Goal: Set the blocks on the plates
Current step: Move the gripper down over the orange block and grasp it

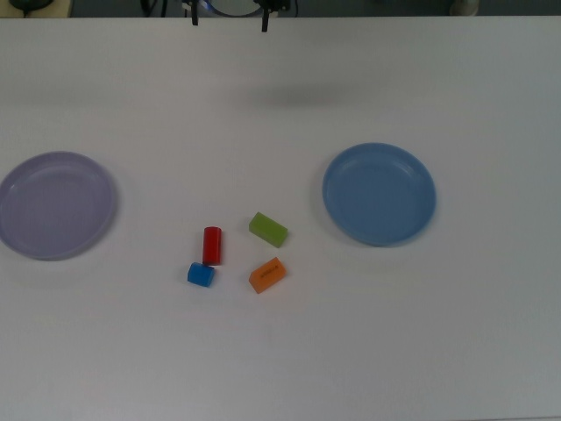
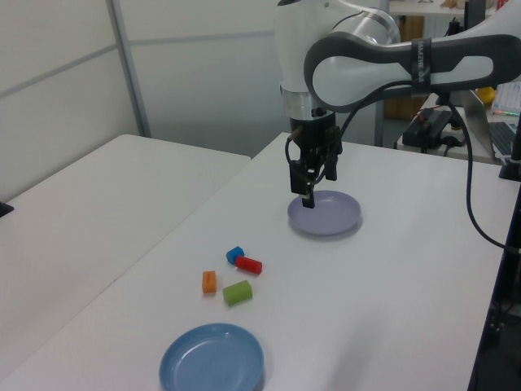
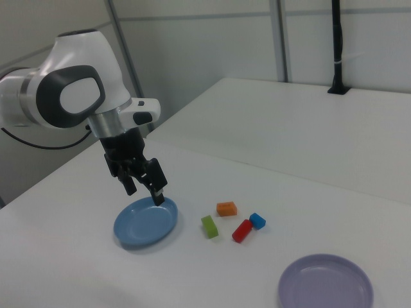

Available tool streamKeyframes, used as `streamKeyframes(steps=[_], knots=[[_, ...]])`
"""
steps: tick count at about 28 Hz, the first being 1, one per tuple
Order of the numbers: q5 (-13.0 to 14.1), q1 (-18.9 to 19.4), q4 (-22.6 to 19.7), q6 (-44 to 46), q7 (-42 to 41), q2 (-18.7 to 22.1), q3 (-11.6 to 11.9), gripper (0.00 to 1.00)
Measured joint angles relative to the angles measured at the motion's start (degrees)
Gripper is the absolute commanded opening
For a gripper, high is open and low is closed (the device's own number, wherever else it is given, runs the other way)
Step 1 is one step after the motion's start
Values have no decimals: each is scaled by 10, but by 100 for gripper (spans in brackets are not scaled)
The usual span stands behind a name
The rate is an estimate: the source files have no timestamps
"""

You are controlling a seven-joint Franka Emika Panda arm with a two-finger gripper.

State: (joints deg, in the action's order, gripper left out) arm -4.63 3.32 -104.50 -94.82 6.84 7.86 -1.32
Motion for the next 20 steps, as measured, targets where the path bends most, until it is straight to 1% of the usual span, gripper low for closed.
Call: streamKeyframes(steps=[3,5,6,10,11,13,17,20], knots=[[21,0,6,0,-3,-5,2,100],[34,0,18,-1,-9,-19,4,100],[38,0,30,-1,-11,-33,5,100],[41,-1,69,-5,-12,-85,7,100],[41,-1,81,-11,-12,-103,7,100],[41,-1,96,-26,-12,-127,8,100],[41,-3,113,-91,-8,-171,10,100],[42,-4,115,-133,8,-193,13,100]])
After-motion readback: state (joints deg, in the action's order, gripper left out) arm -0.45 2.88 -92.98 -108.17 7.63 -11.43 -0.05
